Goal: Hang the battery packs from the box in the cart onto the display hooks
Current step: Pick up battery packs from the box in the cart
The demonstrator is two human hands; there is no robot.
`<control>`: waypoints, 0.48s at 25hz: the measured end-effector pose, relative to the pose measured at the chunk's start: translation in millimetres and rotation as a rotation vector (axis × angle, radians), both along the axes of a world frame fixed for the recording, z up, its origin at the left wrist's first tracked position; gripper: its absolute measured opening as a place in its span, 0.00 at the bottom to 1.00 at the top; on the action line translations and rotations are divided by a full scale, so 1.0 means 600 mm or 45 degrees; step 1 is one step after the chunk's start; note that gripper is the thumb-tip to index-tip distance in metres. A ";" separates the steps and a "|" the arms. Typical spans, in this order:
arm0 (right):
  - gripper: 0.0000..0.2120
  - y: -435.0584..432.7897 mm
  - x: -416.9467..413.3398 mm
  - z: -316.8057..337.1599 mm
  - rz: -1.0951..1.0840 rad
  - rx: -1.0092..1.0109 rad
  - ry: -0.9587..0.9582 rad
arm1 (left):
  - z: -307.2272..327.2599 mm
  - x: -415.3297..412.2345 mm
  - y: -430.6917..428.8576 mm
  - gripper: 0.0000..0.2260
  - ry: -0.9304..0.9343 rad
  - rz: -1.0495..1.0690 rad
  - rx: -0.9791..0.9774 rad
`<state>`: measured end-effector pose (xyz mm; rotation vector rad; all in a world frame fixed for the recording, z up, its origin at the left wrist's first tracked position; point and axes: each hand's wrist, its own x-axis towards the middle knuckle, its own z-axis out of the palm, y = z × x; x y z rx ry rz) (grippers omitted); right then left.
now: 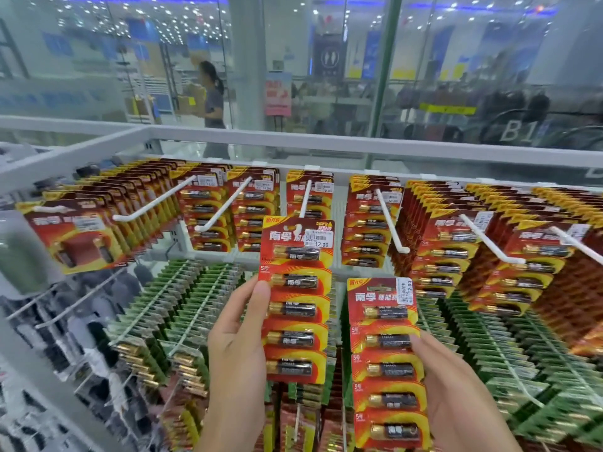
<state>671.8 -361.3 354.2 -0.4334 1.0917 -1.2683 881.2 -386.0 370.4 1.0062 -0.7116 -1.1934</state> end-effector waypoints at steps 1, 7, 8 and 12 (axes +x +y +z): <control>0.31 0.006 -0.003 0.004 -0.018 -0.007 -0.034 | -0.002 -0.005 -0.010 0.12 -0.030 -0.012 -0.007; 0.14 0.043 -0.011 0.062 -0.185 -0.140 0.027 | -0.017 -0.021 -0.125 0.15 -0.292 -0.088 -0.105; 0.14 0.048 -0.009 0.073 -0.206 -0.164 0.047 | -0.018 -0.021 -0.146 0.15 -0.331 -0.087 -0.124; 0.43 0.040 -0.011 0.072 -0.133 -0.214 0.109 | -0.024 -0.022 -0.223 0.14 -0.411 -0.047 -0.158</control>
